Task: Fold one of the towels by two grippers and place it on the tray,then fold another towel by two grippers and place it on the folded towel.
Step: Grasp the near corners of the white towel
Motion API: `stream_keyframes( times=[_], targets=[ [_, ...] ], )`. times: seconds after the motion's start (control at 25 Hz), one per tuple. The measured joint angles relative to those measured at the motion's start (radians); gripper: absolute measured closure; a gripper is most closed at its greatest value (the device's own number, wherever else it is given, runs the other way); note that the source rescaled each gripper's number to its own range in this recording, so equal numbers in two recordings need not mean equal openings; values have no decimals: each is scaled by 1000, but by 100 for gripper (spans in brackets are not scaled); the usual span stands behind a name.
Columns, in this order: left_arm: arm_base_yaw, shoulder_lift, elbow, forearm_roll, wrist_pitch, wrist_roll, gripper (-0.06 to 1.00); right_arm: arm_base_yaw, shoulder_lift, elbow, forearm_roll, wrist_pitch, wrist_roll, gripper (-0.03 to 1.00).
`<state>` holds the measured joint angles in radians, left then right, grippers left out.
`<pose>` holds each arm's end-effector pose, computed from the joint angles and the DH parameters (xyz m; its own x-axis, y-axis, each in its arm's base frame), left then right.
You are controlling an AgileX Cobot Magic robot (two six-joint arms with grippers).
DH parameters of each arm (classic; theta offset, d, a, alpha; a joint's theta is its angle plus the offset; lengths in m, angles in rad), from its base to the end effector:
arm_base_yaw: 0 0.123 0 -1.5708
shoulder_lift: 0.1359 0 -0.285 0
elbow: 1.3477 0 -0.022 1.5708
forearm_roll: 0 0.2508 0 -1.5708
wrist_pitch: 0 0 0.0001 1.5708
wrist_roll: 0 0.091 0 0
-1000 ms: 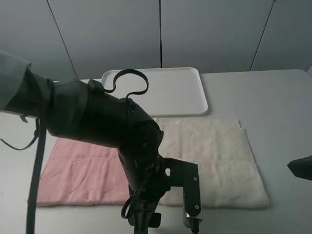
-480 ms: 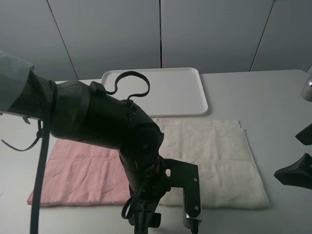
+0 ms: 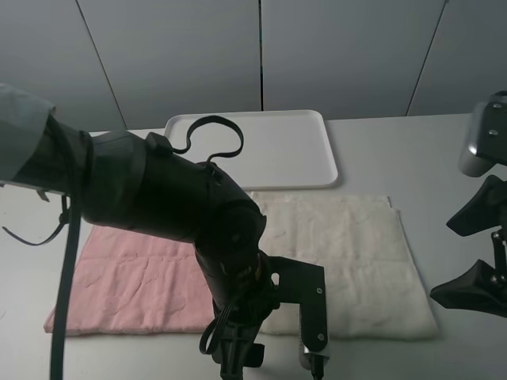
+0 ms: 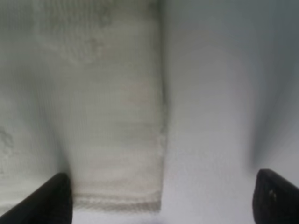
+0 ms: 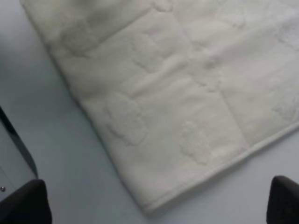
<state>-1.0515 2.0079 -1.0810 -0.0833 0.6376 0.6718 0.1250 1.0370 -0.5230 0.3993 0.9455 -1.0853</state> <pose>0.1682 -0.3034 0.1000 0.0880 0.9904 -0.1062 0.9961 -0.0870 0.0135 0.1425 0.0468 0.2180 -0.4980 -0.7768 -0.3855 -0.8478 0.5296 0.0278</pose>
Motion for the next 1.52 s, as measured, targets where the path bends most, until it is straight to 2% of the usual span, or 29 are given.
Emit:
stream_keyframes(
  times=[0.16,0.4,0.8,1.28,1.52],
  targets=[
    [0,0,0,0,-1,2,-4,82,54,0,-26,0,-14,-3],
    [0,0,0,0,-1,4,-4,137,127,0,-32,-28,-22,-3],
    [0,0,0,0,-1,6,-4,305,233,91,-71,-187,-31,-3],
    [0,0,0,0,-1,7,-4,321,412,115,-97,-327,-32,-3],
    [0,0,0,0,-1,7,-4,322,485,115,-97,-357,-32,-3]
  ],
)
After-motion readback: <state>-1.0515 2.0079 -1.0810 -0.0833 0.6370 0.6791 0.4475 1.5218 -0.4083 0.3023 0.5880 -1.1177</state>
